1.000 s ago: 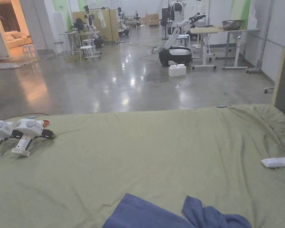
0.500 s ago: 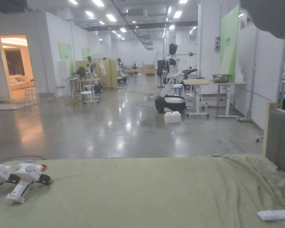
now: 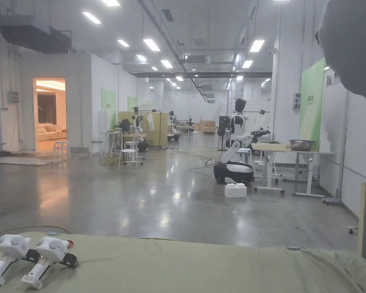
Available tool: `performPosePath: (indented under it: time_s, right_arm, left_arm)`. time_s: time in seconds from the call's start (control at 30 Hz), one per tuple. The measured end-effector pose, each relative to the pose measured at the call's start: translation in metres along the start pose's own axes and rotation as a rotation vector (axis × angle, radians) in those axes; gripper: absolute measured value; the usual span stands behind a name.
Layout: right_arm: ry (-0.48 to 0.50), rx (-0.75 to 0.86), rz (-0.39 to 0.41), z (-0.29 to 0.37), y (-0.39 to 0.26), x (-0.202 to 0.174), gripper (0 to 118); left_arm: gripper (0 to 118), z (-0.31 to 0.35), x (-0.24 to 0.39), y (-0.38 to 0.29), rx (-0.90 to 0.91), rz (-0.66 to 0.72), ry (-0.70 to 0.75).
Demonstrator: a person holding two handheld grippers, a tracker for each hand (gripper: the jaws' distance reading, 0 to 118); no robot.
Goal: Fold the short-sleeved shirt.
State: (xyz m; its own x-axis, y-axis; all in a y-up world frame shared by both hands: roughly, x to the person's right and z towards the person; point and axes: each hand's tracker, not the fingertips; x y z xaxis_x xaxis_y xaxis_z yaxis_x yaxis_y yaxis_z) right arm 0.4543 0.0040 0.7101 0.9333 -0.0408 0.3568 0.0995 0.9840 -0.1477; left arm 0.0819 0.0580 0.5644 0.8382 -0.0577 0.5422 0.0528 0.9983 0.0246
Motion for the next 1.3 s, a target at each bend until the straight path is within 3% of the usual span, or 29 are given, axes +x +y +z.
performPosePath:
  time_s: [0.57,0.77,0.83,0.9,0.93,0.97,1.13,1.2,1.3]
  right_arm:
    - [0.003,0.003,-0.024,-0.001,-0.002,0.003,0]
    - [-0.013,-0.053,-0.069,-0.011,-0.020,0.012,0]
    - [-0.029,-0.092,-0.084,-0.014,-0.031,0.016,0]
    - [-0.043,-0.138,-0.106,-0.019,-0.045,0.023,0]
    - [-0.053,-0.162,-0.115,-0.021,-0.050,0.025,0]
    - [-0.064,-0.181,-0.117,-0.025,-0.057,0.029,0]
    - [-0.105,-0.273,-0.153,-0.041,-0.086,0.050,0]
    - [-0.130,-0.304,-0.170,-0.046,-0.095,0.059,0]
    - [-0.173,-0.342,-0.184,-0.048,-0.105,0.071,0]
  left_arm:
    - [0,-0.014,0.002,-0.003,-0.045,0.003,-0.013]
    - [0,-0.084,-0.003,-0.034,-0.260,0.031,-0.137]
    - [18,-0.121,-0.006,-0.056,-0.341,0.083,-0.197]
    - [56,-0.172,-0.009,-0.083,-0.479,0.182,-0.282]
    - [68,-0.193,-0.009,-0.096,-0.515,0.216,-0.282]
    - [72,-0.220,-0.007,-0.111,-0.532,0.203,-0.291]
    - [75,-0.353,0.011,-0.181,-0.719,0.110,-0.261]
    - [74,-0.397,0.016,-0.206,-0.782,0.143,-0.240]
    - [73,-0.447,0.022,-0.236,-0.827,0.069,-0.211]
